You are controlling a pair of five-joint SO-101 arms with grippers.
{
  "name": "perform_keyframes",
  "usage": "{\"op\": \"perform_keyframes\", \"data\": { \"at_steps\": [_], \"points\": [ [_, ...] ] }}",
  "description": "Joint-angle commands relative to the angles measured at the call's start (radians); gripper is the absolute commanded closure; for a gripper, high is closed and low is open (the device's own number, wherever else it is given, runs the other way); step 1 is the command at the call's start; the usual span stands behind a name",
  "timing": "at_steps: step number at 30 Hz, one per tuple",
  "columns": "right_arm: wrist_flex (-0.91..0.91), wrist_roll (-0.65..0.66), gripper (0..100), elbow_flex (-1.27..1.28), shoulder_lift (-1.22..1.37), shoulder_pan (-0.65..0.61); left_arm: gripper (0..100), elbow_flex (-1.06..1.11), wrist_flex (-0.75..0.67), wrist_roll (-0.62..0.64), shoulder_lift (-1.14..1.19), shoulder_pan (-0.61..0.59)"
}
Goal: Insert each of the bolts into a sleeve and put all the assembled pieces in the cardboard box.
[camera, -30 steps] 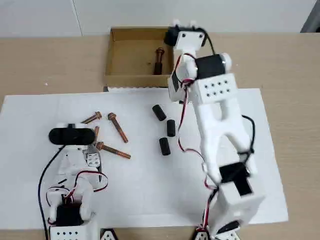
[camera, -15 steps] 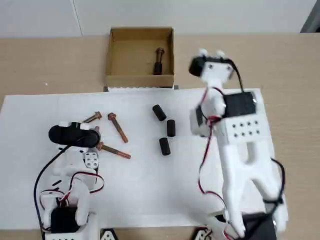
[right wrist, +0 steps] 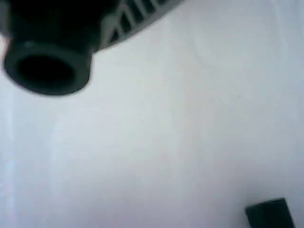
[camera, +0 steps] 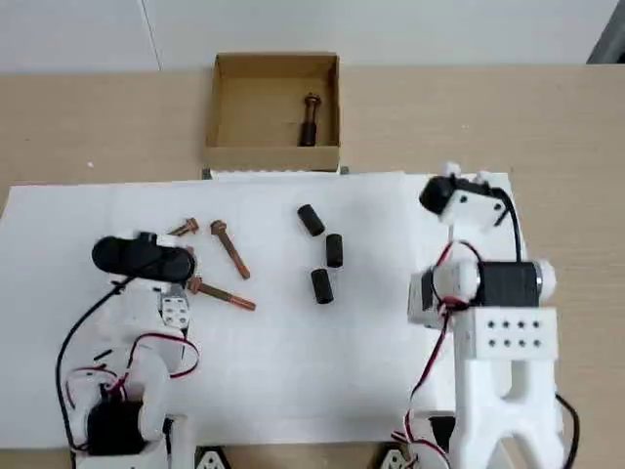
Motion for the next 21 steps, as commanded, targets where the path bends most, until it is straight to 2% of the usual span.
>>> {"op": "perform_keyframes", "data": {
  "at_steps": [1,11,15,21],
  "points": [
    [-0.028,0.032,99.5,0.011,-0.068,0.013,99,-0.176,-0.025,-0.006,0.213,-0.009],
    [-0.030,0.026,99.5,0.011,-0.077,0.015,99,-0.567,-0.026,-0.012,0.815,-0.009],
    [-0.030,0.026,99.5,0.011,-0.077,0.015,99,-0.702,-0.023,-0.023,1.023,-0.043],
    [-0.030,0.026,99.5,0.011,-0.077,0.015,99,-0.878,0.018,-0.226,1.292,-0.044]
  ]
}}
